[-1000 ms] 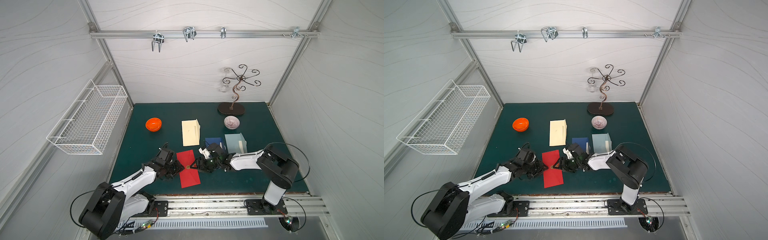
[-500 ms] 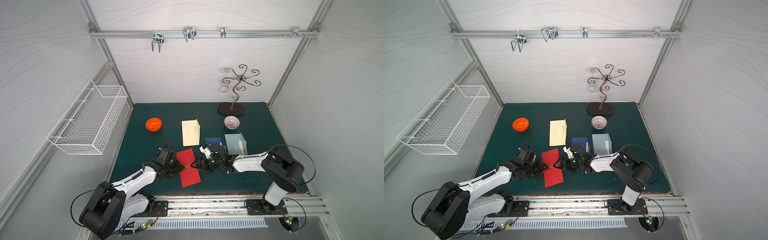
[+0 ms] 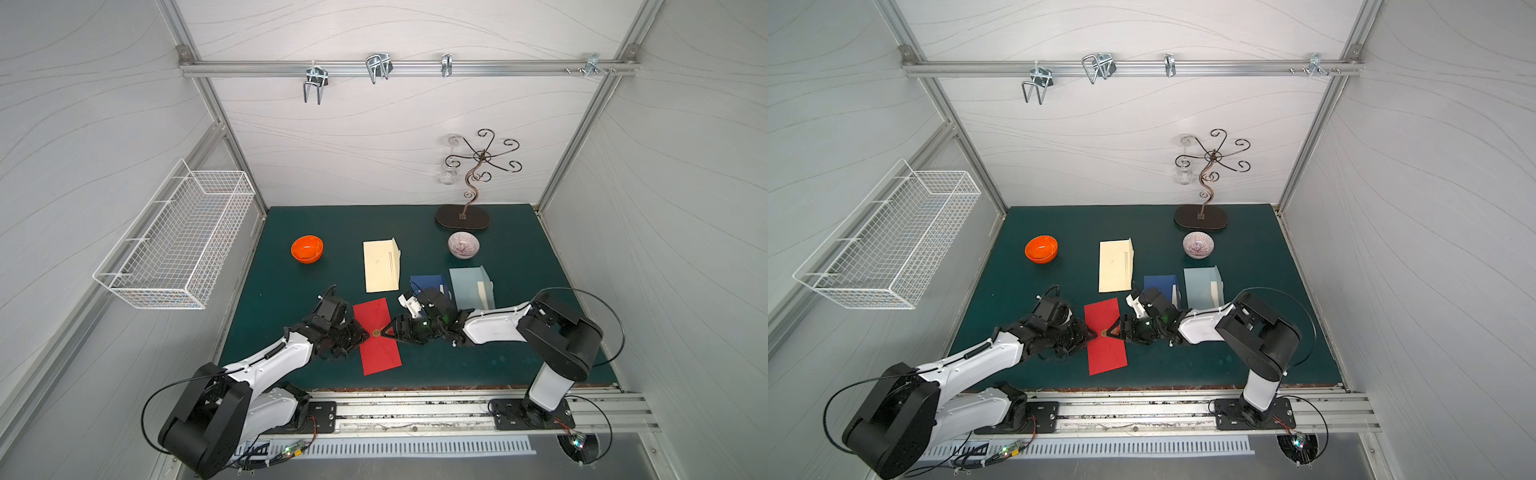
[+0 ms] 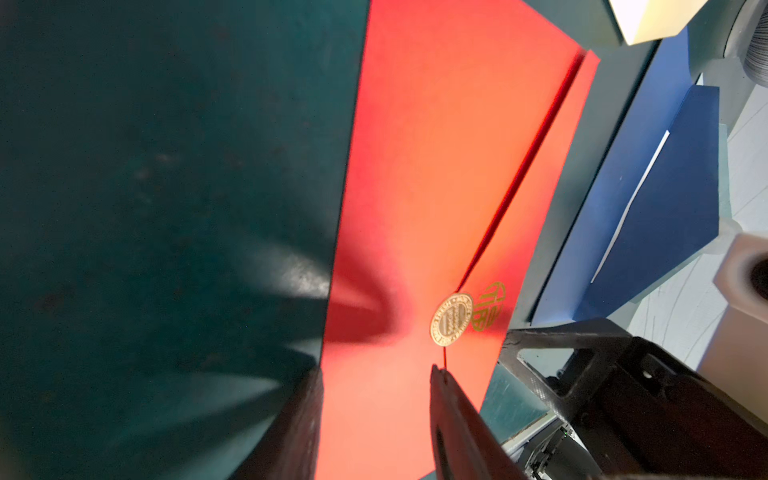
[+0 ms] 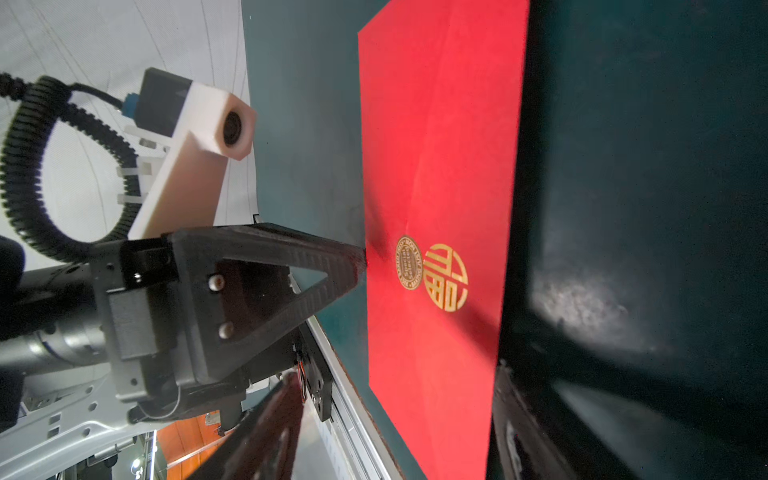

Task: Open the envelope
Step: Pick up the envelope from the center of the board.

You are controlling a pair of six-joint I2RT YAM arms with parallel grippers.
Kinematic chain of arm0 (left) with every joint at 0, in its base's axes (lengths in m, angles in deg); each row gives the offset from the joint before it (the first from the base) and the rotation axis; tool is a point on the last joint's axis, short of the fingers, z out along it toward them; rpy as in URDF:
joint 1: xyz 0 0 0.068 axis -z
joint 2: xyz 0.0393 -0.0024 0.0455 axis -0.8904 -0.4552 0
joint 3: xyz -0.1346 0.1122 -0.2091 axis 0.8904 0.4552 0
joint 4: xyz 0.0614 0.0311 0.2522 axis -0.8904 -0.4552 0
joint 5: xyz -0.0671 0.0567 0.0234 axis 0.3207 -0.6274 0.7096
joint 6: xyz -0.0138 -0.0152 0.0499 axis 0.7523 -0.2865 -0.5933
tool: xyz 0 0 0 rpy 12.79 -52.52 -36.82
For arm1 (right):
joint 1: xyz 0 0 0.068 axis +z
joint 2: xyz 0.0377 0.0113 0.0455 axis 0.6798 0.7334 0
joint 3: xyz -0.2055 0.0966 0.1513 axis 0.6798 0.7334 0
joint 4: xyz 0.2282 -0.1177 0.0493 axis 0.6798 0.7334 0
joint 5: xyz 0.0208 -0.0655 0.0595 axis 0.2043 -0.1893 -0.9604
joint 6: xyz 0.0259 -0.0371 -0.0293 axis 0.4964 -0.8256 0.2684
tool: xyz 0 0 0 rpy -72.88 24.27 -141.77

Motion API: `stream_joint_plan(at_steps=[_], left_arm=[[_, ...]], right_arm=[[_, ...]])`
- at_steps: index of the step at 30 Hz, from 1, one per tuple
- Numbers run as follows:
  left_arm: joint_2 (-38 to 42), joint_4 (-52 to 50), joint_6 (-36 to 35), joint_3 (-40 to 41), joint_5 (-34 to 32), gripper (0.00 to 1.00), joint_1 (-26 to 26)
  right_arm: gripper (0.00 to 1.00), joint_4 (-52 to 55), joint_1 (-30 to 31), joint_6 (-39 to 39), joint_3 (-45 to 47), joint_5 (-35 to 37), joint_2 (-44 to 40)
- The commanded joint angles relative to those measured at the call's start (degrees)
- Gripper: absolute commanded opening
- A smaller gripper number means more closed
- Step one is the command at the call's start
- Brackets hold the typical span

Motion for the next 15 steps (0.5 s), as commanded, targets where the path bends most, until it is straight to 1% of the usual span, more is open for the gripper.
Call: stream_joint_plan(at_steps=[1,6,11,15], left_arm=[[-0.7,3.1,0.5,0.1,2.6,0.46,0.2],[-0.9,3.9,0.8,0.1,3.5,0.45,0.2],[-0.4,5.1,1.2,0.4,4.4,0.45,0.2],[0.2,5.2,1.2,0.4,4.7,0.45,0.2]], right_arm=[[0.73,-3.0,0.3,0.8,-0.9,-2.4,0.4],[0.73,-4.4,0.0,1.7,-0.1,-2.4,-0.4],[0.73,-6.3,0.0,1.8,-0.4,-4.0,0.2],[0.72,-6.4,0.1,1.7,-0.6,-5.0,0.9]])
